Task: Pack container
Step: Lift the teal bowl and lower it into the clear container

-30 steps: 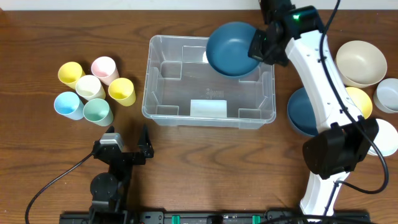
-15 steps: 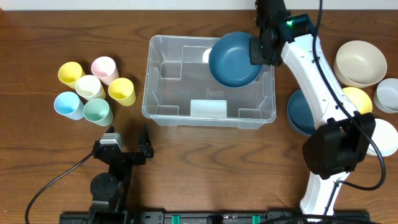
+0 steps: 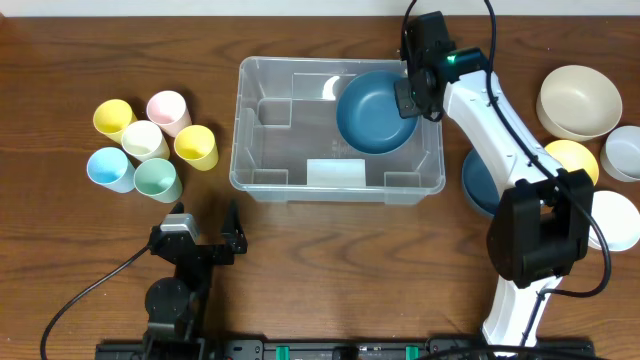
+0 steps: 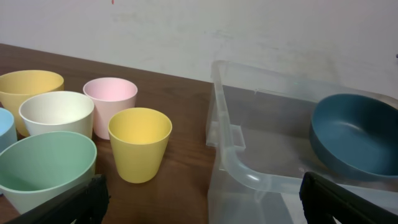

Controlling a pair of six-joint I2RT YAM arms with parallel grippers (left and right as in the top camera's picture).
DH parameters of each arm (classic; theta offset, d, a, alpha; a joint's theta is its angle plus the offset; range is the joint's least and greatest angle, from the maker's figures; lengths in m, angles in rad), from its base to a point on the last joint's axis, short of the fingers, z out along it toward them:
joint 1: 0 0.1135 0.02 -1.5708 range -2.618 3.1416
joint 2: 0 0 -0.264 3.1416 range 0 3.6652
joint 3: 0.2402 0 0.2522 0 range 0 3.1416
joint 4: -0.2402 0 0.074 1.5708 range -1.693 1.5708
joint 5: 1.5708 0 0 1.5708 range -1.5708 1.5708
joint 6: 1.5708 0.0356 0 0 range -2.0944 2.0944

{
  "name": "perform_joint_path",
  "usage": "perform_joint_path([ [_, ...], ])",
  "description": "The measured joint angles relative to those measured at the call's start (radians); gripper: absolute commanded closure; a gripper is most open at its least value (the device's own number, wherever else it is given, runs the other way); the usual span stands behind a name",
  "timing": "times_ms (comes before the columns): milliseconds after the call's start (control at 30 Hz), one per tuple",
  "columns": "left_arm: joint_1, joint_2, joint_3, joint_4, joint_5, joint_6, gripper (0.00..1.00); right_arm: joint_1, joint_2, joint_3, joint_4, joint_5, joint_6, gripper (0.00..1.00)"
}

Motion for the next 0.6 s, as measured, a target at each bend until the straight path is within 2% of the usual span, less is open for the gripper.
perform_joint_path([
  [67,0.000,0.000,0.000,0.000,0.000,0.000,0.02,0.000,0.000,-0.008,0.022,0.000,-0.005,0.92],
  [200,0.000,0.000,0.000,0.000,0.000,0.000,0.02,0.000,0.000,-0.015,0.047,0.000,-0.014,0.53],
  [233,0.000,0.000,0.000,0.000,0.000,0.000,0.02,0.000,0.000,-0.015,0.051,0.001,-0.023,0.50],
  [600,0.000,0.000,0.000,0.000,0.000,0.000,0.02,0.004,-0.001,-0.008,0.039,-0.014,-0.034,0.48],
])
